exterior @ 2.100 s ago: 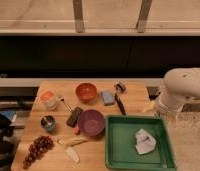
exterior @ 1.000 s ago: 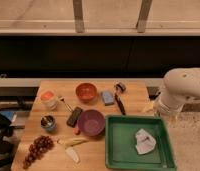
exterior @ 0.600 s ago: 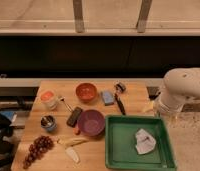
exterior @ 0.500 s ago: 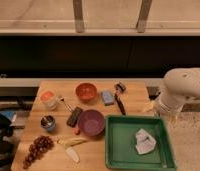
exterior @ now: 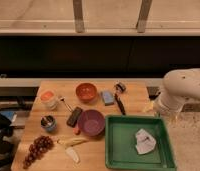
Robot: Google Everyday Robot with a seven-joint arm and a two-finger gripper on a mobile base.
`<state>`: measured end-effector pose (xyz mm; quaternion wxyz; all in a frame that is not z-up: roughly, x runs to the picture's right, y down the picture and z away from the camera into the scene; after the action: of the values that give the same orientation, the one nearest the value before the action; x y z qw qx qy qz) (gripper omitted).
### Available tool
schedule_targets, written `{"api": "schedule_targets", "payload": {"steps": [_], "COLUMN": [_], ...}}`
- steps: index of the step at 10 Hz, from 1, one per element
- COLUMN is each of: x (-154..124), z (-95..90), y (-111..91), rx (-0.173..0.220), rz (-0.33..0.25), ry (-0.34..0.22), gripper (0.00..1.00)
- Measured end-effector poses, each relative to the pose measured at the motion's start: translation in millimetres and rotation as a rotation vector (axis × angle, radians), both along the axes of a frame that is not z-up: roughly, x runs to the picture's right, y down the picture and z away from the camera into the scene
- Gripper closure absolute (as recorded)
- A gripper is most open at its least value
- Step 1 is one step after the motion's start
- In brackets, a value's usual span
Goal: Stack bowls on top of each other
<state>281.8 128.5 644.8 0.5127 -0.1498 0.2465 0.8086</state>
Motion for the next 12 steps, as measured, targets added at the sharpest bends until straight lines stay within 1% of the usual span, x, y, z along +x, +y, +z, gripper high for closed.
{"api": "schedule_targets", "payload": {"steps": [1,2,3,4,5,7,8,9,12], "x": [-6,-22,-36,-57,-78,-124,-147,-155,-155], "z": [3.7,6.3,6.7,7.1,8.0,11.7,11.2,10.8,10.8], "y": [-11,-31,-45,-64,-81,-107,-117,-120,-120], "rx": [0.034,0.076,0.104,0.136,0.160,0.194,0.213,0.221,0.222], "rz": [-0.031,-0.079,-0.114,-0.164,-0.212,-0.304,-0.340,-0.352,-0.352], "ry": [0.002,0.000,-0.005,-0.017,-0.034,-0.086,-0.118,-0.131,-0.131], "gripper": [0.20,0.20,0.20,0.20,0.20,0.20,0.20,0.20,0.20]}}
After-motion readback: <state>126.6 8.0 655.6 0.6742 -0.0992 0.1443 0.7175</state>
